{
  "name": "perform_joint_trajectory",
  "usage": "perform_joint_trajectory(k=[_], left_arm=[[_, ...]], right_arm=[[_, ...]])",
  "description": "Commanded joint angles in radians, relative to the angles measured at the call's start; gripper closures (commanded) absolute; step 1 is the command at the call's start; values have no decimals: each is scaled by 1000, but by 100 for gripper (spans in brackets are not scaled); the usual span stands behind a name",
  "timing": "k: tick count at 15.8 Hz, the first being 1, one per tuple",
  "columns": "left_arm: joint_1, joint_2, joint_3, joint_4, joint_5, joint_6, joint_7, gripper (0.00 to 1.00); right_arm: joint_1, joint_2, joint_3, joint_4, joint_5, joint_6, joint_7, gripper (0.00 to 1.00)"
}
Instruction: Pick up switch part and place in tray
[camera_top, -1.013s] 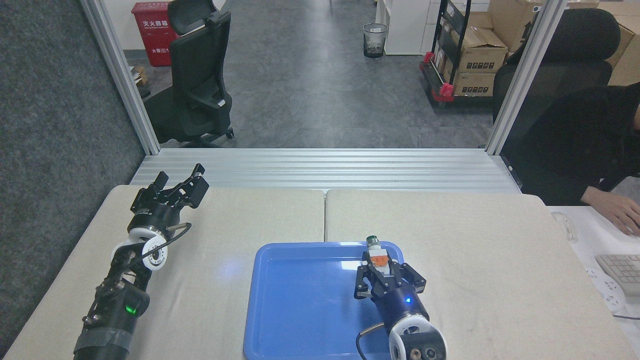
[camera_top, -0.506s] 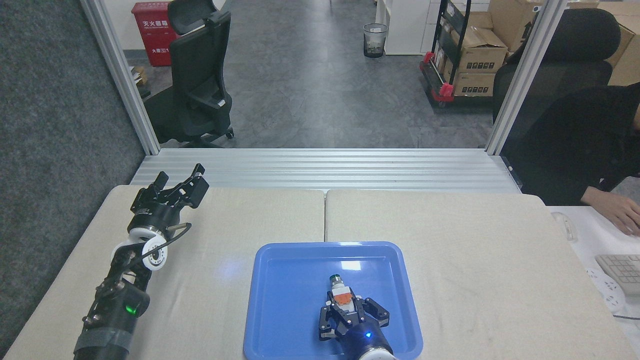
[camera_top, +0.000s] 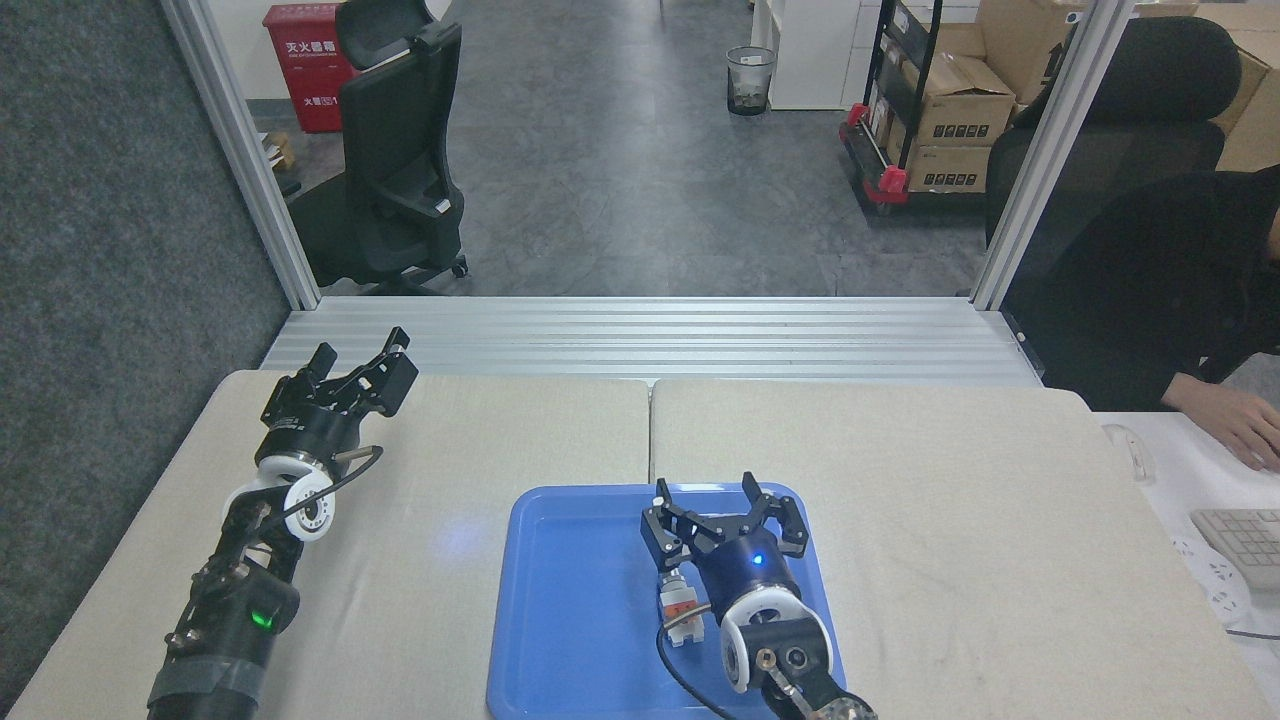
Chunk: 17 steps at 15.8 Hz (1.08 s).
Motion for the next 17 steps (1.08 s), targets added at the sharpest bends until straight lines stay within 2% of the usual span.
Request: perform_joint_trajectory(k=[1,2,3,5,6,9,12,14,15,17], left_arm=[[0,0,-25,0,-1,1,0,0],[0,0,-23,0,-1,1,0,0],[0,0,-23,0,1,1,1,0],[0,0,-23,0,-1,1,1,0],[0,0,-23,0,1,1,1,0],[0,0,-23,0,-1,1,0,0],[0,0,-23,0,1,-1,1,0],[0,0,-23,0,-1,1,0,0],[0,0,-23,0,1,1,1,0],[0,0,-23,0,1,1,1,0]], right_arm=[[-199,-295,-201,47,-24,-135,-78,0],[-220,-360,-221,80,-84,-212,-92,0],[-249,-391,-271,131,-148,-270,-92,0],[-289,-485,-308,267,-169,-336,-92,0],[-303,-511,-304,306,-169,-365,-93,0],[-285,-525,-302,311,-169,-380,-93,0],[-265,-469,-388,289,-233,-387,-156,0],[-210,-481,-420,280,-248,-406,-190,0],[-199,-502,-414,278,-248,-439,-199,0],[-190,-505,-411,280,-241,-488,-199,0]])
